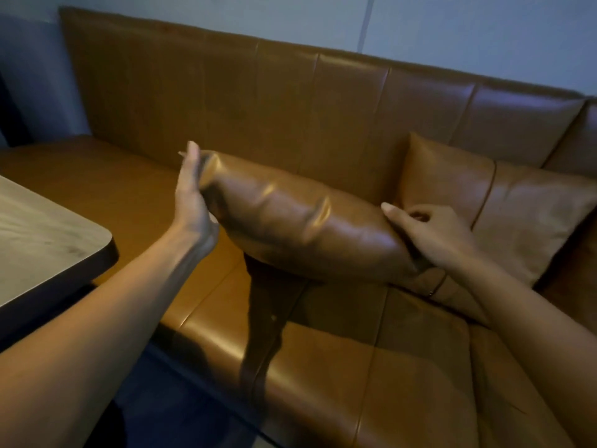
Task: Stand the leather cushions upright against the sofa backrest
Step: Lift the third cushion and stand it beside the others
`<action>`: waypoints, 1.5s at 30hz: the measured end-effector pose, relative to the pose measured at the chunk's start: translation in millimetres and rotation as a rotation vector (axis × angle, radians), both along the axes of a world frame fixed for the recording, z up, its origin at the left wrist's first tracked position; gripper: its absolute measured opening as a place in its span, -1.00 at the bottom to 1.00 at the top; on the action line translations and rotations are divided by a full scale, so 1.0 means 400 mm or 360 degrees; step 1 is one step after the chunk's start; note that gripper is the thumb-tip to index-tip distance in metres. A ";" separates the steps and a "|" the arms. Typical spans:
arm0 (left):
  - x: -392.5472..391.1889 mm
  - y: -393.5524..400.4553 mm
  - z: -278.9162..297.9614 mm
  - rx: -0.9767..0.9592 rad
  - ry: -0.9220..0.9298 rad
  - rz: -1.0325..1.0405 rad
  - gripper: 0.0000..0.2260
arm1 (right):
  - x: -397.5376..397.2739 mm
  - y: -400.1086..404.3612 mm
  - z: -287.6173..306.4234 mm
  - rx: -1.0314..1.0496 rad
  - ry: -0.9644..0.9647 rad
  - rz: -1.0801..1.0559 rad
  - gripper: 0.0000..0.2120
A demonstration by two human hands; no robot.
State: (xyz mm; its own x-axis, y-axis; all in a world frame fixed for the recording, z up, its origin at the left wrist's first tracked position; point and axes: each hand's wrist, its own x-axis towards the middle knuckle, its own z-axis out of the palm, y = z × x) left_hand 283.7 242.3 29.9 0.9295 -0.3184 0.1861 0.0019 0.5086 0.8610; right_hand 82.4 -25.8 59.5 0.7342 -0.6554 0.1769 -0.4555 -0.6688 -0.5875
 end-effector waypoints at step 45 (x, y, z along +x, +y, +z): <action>0.082 -0.070 -0.131 0.0531 -0.0163 0.0633 0.09 | 0.025 -0.002 -0.093 -0.0007 -0.0839 0.0073 -0.07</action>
